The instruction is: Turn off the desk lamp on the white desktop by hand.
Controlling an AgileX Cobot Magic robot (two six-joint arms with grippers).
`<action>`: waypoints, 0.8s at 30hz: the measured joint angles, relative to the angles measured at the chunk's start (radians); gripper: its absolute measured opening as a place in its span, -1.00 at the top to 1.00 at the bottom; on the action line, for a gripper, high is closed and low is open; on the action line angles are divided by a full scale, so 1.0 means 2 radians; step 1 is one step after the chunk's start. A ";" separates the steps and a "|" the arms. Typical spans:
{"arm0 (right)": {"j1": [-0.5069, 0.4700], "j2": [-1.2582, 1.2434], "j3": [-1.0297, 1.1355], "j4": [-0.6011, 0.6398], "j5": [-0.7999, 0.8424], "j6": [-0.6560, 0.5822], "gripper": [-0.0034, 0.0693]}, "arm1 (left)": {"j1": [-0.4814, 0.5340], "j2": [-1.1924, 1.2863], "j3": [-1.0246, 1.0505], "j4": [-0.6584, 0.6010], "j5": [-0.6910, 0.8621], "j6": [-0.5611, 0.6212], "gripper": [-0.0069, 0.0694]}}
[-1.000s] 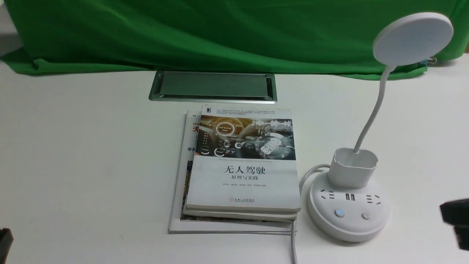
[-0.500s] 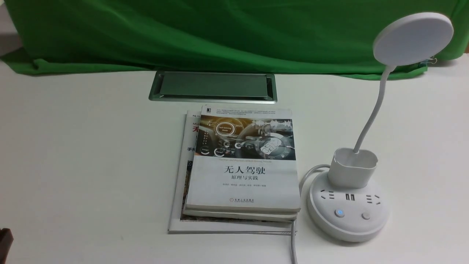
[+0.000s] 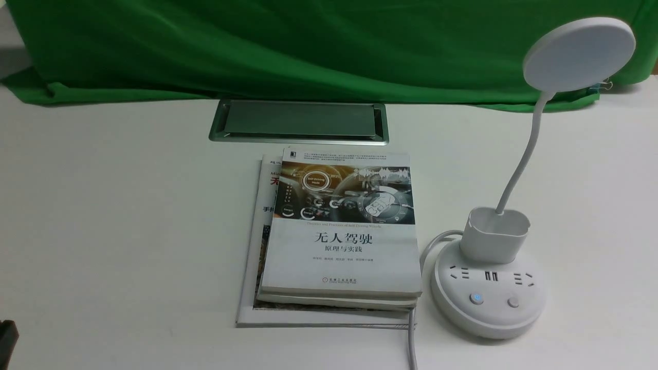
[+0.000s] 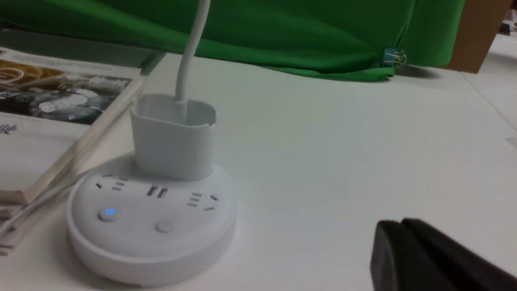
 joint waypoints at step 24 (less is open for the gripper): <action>0.000 0.000 0.000 0.000 0.000 0.003 0.78 | 0.000 0.000 0.000 0.000 0.000 -0.001 0.77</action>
